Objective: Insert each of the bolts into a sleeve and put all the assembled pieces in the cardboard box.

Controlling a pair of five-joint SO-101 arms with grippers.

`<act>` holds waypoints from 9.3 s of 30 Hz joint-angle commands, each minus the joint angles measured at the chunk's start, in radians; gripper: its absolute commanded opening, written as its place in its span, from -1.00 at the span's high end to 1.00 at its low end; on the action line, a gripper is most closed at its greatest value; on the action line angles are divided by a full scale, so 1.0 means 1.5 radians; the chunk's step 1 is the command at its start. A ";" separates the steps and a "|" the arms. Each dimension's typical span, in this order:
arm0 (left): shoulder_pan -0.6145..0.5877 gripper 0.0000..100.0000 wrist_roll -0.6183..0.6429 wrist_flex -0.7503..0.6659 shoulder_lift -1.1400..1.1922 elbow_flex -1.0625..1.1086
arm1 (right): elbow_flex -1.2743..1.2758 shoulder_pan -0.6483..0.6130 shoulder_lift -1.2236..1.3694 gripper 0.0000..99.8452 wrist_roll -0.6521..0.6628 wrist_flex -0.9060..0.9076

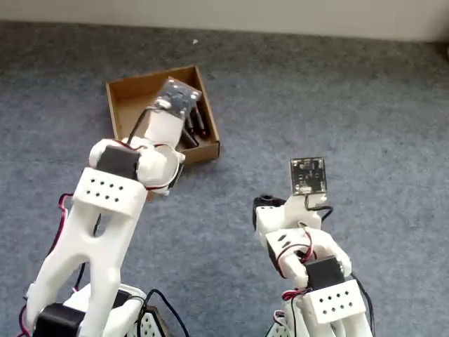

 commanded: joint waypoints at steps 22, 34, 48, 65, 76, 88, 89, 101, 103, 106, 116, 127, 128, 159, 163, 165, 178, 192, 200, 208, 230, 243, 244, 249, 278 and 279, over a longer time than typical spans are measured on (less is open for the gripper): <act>0.070 0.99 0.391 -0.238 -0.388 0.209 | -0.008 -0.238 -0.014 0.99 0.039 -0.189; 0.074 0.99 0.397 -0.289 -0.531 0.302 | 0.100 -0.288 -0.014 0.99 0.167 -0.410; 0.103 0.99 0.353 -0.289 -0.657 0.412 | 0.109 -0.288 -0.011 0.99 0.168 -0.422; 0.131 0.99 0.347 -0.286 -0.734 0.475 | 0.119 -0.288 -0.015 0.99 0.170 -0.352; 0.130 0.99 0.347 -0.284 -0.850 0.510 | 0.118 -0.307 -0.015 0.99 0.169 -0.352; 0.152 0.99 0.347 -0.193 -0.898 0.515 | 0.101 -0.311 -0.027 0.99 0.170 -0.352; 0.157 0.99 0.347 -0.183 -0.898 0.513 | 0.098 -0.311 -0.036 0.99 0.171 -0.352; 0.159 0.99 0.348 -0.175 -0.898 0.519 | 0.091 -0.358 -0.160 0.99 0.214 -0.252; 0.160 0.99 0.350 -0.175 -0.898 0.519 | 0.091 -0.358 -0.174 0.99 0.215 -0.252; 0.171 0.99 0.349 -0.172 -0.898 0.519 | 0.093 -0.354 -0.185 0.99 0.215 -0.252; 0.228 0.99 0.348 -0.072 -0.898 0.503 | 0.091 -0.318 -0.189 0.99 0.212 -0.252; 0.228 0.99 0.348 -0.056 -0.898 0.508 | 0.091 -0.296 -0.189 0.99 0.211 -0.254; 0.228 0.99 0.348 -0.051 -0.898 0.509 | 0.091 -0.287 -0.189 0.99 0.211 -0.254; 0.227 0.45 0.237 -0.046 -0.897 0.575 | 0.097 -0.215 -0.189 0.99 0.160 -0.256; 0.204 0.45 0.238 -0.043 -0.897 0.554 | 0.105 -0.214 -0.189 0.99 0.160 -0.256; 0.167 0.45 0.238 -0.043 -0.897 0.531 | 0.112 -0.214 -0.190 0.99 0.160 -0.256; -0.032 0.48 0.237 -0.047 -0.897 0.591 | 0.115 -0.157 -0.185 0.99 0.160 -0.256; -0.101 0.99 0.232 -0.197 -0.895 0.796 | 0.056 -0.157 -0.183 0.99 0.163 -0.256; -0.091 0.99 0.232 -0.195 -0.894 0.796 | -0.058 -0.157 -0.138 0.99 0.164 -0.256; -0.093 0.99 0.185 -0.195 -0.894 0.796 | -0.251 -0.121 0.180 0.99 0.160 -0.256; -0.094 0.99 0.181 -0.195 -0.894 0.796 | -0.684 -0.077 0.771 0.99 0.159 -0.431; -0.094 0.99 0.181 -0.195 -0.894 0.796 | -0.690 -0.086 0.975 0.97 0.159 -0.553; -0.094 0.99 0.181 -0.195 -0.894 0.796 | -0.691 -0.087 0.984 0.94 0.159 -0.552; -0.094 0.99 0.181 -0.195 -0.894 0.796 | -0.688 -0.094 0.991 0.80 0.159 -0.548; -0.094 0.99 0.181 -0.195 -0.892 0.796 | -0.293 -0.106 0.374 0.80 0.159 -0.197; -0.094 0.99 0.181 -0.195 -0.892 0.796 | -0.265 -0.106 0.344 0.80 0.159 -0.197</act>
